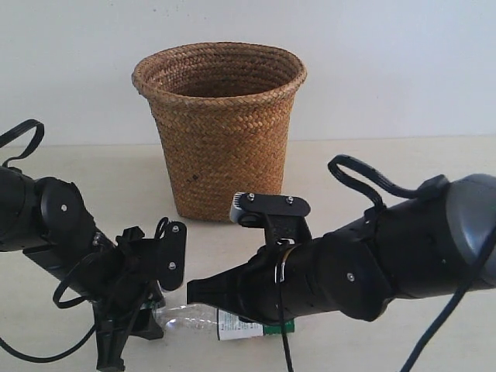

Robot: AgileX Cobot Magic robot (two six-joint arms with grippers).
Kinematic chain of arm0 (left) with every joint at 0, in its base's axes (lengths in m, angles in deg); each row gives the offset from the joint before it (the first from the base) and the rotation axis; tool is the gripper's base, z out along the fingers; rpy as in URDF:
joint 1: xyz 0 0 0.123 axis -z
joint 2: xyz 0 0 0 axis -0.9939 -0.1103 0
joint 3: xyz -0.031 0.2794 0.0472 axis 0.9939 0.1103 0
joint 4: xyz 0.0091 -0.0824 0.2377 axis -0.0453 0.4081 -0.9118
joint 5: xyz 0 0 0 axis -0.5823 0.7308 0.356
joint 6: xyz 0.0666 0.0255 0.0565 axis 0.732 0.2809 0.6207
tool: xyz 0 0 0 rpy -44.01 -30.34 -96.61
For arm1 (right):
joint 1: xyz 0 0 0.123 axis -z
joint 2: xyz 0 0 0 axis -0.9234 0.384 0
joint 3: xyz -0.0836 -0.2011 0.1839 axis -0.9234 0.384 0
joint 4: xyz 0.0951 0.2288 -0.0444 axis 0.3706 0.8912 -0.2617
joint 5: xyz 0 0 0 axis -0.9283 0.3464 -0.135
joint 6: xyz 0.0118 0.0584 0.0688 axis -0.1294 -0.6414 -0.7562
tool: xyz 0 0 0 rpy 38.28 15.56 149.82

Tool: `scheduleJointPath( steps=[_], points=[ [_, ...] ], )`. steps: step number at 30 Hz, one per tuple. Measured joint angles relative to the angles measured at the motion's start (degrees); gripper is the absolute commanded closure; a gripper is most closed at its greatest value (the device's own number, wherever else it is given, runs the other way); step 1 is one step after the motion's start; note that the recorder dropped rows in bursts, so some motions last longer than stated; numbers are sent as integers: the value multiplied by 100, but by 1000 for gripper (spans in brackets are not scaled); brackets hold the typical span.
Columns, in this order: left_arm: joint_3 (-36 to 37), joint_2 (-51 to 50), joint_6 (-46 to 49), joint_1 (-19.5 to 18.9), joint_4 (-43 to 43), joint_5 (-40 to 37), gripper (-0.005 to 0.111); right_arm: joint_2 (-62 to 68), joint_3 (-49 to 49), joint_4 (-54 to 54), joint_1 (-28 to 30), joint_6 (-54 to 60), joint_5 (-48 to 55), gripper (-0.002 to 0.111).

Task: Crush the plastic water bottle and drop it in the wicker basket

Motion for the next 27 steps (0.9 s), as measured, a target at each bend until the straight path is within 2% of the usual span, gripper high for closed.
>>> scheduleJointPath(
  steps=[6,11,27],
  points=[
    [0,0,0,-21,-58,35,103,364,-196,0,0,22,-199,107],
    [0,0,0,-21,-85,35,103,542,-436,0,0,39,64,107],
    [0,0,0,-21,-94,35,103,685,-482,-53,0,108,211,107]
  ],
)
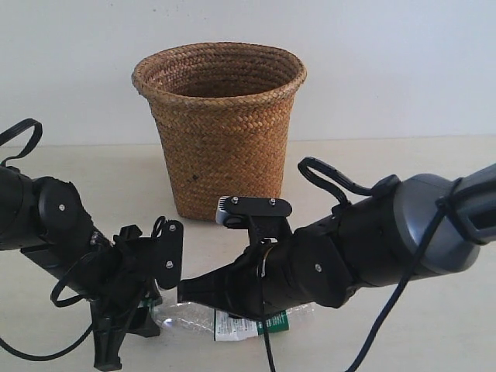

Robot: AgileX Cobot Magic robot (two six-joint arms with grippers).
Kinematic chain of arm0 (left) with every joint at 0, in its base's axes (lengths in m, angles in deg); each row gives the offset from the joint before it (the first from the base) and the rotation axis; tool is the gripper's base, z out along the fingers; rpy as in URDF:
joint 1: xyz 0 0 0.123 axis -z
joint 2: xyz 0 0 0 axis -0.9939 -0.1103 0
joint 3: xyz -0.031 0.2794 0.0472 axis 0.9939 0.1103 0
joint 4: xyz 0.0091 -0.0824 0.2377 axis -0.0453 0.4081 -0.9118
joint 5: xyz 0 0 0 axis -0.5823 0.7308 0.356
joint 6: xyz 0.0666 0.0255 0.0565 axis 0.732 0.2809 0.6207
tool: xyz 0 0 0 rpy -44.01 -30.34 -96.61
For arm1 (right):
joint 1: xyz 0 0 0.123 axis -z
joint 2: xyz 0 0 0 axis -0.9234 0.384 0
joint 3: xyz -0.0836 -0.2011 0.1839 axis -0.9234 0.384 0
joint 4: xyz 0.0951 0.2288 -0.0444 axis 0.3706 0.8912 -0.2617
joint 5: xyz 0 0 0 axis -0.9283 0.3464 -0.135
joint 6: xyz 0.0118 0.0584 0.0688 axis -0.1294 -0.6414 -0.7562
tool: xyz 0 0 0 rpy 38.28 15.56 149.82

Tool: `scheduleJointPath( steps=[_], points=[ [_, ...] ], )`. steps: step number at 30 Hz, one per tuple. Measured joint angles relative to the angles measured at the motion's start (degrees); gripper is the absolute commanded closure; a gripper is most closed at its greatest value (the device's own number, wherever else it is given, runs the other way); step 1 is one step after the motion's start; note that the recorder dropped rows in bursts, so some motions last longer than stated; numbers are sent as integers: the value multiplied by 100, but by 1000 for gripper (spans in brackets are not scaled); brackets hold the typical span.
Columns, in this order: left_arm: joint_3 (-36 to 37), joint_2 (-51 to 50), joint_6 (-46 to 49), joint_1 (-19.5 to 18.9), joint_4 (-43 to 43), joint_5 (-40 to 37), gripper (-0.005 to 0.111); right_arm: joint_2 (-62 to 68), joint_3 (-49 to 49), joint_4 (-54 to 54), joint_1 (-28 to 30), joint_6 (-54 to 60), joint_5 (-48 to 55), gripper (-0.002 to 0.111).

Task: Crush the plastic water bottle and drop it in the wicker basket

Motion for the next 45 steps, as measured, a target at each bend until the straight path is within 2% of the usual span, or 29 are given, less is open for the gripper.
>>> scheduleJointPath(
  steps=[7,23,45],
  points=[
    [0,0,0,0,-15,0,103,-232,244,-144,32,-88,-238,107],
    [0,0,11,20,-4,-65,103,-804,434,-307,68,-110,316,107],
    [0,0,-21,20,20,-44,103,-374,380,-328,255,-110,406,107]
  ],
)
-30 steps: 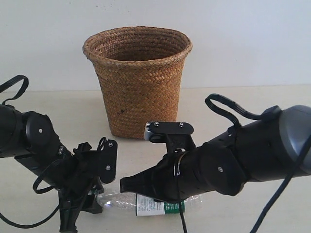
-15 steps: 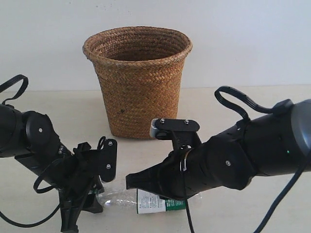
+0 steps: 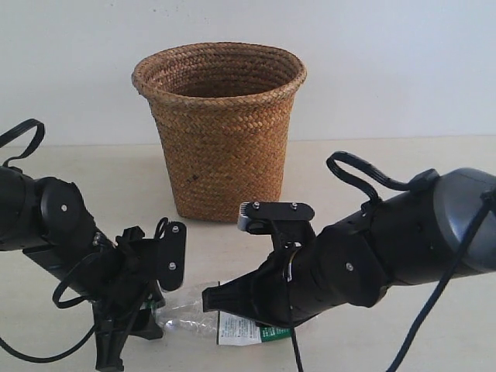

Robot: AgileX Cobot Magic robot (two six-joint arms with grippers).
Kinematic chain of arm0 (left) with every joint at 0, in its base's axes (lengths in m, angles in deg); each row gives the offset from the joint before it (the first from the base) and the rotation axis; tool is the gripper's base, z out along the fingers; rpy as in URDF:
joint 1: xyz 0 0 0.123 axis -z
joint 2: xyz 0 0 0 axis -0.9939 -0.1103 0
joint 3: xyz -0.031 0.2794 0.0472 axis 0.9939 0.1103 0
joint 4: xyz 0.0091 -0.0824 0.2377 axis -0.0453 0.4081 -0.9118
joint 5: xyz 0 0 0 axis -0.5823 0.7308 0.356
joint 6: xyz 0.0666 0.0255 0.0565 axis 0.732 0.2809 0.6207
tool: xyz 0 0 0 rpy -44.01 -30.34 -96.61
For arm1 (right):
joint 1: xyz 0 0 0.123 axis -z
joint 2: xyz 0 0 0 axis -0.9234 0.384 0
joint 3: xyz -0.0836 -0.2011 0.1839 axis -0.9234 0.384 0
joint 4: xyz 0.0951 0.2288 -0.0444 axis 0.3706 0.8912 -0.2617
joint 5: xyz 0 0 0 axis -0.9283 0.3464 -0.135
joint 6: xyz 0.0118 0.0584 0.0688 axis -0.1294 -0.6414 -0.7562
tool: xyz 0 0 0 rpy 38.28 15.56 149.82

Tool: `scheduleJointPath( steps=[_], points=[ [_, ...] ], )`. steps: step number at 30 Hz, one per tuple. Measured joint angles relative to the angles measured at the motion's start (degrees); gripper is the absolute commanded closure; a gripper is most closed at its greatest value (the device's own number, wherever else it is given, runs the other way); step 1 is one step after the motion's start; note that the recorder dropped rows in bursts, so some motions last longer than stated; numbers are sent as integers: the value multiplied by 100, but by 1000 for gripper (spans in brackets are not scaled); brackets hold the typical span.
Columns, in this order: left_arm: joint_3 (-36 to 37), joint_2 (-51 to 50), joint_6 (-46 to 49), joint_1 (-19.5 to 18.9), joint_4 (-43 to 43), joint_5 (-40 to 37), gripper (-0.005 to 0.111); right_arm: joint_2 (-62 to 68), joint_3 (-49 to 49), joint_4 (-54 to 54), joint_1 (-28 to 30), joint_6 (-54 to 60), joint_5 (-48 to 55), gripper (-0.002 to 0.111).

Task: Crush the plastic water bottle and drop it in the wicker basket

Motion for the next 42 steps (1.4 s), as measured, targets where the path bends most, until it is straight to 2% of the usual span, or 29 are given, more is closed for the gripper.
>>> scheduleJointPath(
  steps=[20,42],
  points=[
    [10,138,-11,-10,-23,45,103,420,-68,101,25,0,-405,107],
    [19,226,-11,-10,-1,13,103,442,-95,160,25,0,-402,107]
  ],
)
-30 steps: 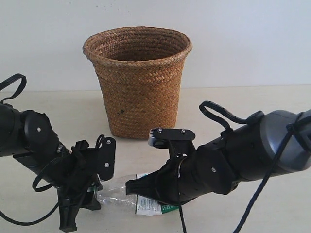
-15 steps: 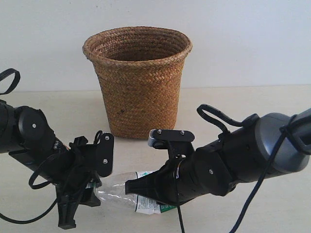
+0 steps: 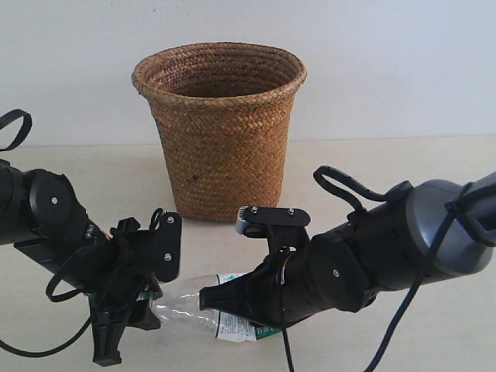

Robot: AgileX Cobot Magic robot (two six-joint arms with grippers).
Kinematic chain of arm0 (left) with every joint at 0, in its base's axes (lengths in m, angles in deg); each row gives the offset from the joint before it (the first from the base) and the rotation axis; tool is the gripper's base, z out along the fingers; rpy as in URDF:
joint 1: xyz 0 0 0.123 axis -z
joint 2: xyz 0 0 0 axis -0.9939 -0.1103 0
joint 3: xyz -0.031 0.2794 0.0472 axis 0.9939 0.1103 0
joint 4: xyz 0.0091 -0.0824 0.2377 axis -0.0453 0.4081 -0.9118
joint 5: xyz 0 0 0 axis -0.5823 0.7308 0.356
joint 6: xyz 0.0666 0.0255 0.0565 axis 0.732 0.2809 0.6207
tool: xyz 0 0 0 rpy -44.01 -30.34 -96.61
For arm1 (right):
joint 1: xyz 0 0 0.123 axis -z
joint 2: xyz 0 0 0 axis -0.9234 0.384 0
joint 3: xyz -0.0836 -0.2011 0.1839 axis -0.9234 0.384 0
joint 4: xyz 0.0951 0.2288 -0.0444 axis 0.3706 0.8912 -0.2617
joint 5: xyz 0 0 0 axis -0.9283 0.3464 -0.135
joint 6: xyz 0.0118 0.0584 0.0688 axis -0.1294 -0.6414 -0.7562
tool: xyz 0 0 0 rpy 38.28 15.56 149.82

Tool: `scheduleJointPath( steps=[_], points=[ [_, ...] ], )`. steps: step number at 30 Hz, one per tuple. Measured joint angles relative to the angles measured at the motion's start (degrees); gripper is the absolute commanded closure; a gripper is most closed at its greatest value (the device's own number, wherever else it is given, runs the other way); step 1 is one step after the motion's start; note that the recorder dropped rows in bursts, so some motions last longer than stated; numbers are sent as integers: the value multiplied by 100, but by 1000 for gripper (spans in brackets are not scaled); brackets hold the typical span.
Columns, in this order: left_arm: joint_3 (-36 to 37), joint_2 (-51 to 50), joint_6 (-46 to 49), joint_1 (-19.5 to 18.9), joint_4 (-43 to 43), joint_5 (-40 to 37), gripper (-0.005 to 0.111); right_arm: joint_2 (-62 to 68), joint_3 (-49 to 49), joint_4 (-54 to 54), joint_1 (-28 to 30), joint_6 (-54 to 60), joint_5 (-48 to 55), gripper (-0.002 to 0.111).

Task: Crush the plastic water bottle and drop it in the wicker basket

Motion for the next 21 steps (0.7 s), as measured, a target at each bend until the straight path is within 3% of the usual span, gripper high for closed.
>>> scheduleJointPath(
  steps=[13,18,21],
  points=[
    [0,24,10,-9,129,-119,103,-1286,173,-202,0,0,855,107],
    [0,57,10,-9,129,-107,103,-2477,198,-1398,0,-911,1133,107],
    [0,57,10,-9,129,-107,103,-3568,415,-3155,0,-2396,1252,107]
  ],
)
